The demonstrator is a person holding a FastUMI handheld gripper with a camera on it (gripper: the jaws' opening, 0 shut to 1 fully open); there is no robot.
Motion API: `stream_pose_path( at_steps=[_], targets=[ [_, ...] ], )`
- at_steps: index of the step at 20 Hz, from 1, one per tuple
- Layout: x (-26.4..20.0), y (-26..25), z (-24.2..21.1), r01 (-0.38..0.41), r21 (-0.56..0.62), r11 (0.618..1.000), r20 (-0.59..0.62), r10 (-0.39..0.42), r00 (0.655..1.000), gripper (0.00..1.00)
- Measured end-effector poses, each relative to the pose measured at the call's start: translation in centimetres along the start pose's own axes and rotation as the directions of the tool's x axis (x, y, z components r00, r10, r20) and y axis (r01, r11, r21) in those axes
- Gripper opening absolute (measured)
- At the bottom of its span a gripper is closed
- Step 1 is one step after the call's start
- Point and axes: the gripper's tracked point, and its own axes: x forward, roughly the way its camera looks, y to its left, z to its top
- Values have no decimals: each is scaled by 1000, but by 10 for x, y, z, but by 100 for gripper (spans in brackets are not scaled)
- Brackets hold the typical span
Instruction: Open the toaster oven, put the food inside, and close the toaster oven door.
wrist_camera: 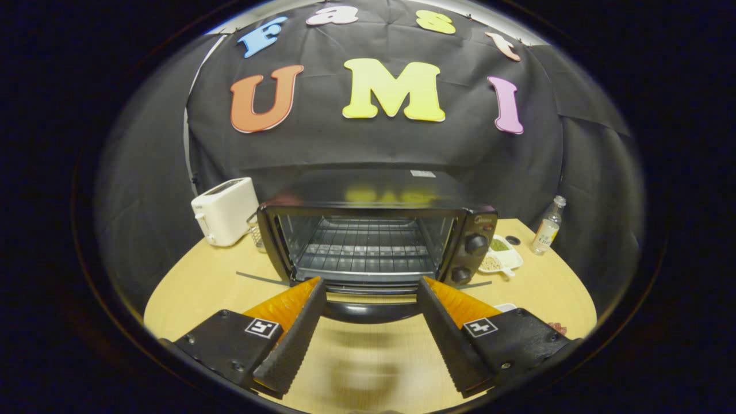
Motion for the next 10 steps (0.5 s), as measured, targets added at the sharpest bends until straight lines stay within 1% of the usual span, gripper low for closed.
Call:
stream_pose_path(
  at_steps=[7, 10],
  targets=[
    [-10, -2, -59, 13, -9, 1000, -95, -14, 995, 100],
    [-5, -1, -87, 14, -5, 1000, -159, -14, 987, 100]
  ],
)
